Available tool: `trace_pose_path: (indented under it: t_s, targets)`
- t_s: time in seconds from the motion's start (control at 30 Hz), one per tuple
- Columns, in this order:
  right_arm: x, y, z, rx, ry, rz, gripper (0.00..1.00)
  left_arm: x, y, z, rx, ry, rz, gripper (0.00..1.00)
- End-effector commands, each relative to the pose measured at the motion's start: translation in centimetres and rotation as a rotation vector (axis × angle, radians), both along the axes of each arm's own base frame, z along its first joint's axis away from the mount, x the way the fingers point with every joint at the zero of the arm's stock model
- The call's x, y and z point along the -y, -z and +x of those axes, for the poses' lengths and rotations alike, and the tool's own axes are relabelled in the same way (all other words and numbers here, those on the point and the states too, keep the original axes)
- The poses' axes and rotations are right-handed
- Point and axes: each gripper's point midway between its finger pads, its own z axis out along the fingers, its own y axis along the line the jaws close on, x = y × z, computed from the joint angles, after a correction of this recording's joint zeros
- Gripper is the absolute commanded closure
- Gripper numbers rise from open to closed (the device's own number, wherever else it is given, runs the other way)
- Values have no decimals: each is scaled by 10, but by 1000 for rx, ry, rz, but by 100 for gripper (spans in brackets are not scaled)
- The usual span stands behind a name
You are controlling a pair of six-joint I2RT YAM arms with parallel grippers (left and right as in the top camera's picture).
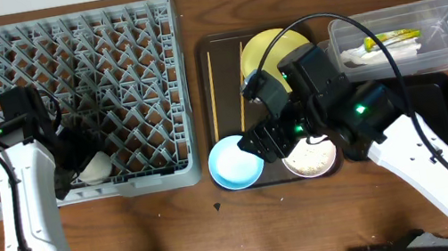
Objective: Sort waste into correct bins and load items into the dishwasher
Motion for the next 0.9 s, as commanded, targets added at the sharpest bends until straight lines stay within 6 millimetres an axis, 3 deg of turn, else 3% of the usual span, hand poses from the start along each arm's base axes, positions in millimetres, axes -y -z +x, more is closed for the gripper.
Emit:
trace_pose_path:
  t_s: [0.0,0.1,0.17,0.4,0.47,0.5,0.6,0.63,0.7,0.87]
  targets:
    - [0,5,-2,-14,23,-23,35,13,-20,11,85,29,-74,12]
    - [27,20,15,-68,290,-137,41,28,-41,14,155,84,-128,12]
    - [51,38,21,-114,475,-242,44,50,-66,15,253,223,-196,12]
    - [58,98,13,-254,515,-432,49,97,-123,-2,490,570,-185,12]
    - [59,123,11,-302,527,-508,52,112,-140,-12,550,651,-152,12]
    - [67,146,11,-335,578,-595,52,121,-149,-19,585,693,-135,12]
    - [70,180,3,-418,583,-680,55,130,-161,-31,626,730,-115,9]
    - [69,199,-3,-477,568,-713,74,132,-164,-37,635,736,-111,9]
    - [70,209,-5,-495,565,-735,99,132,-163,-41,627,734,-116,8]
    - [70,204,-3,-481,568,-725,99,129,-154,-40,591,733,-114,8]
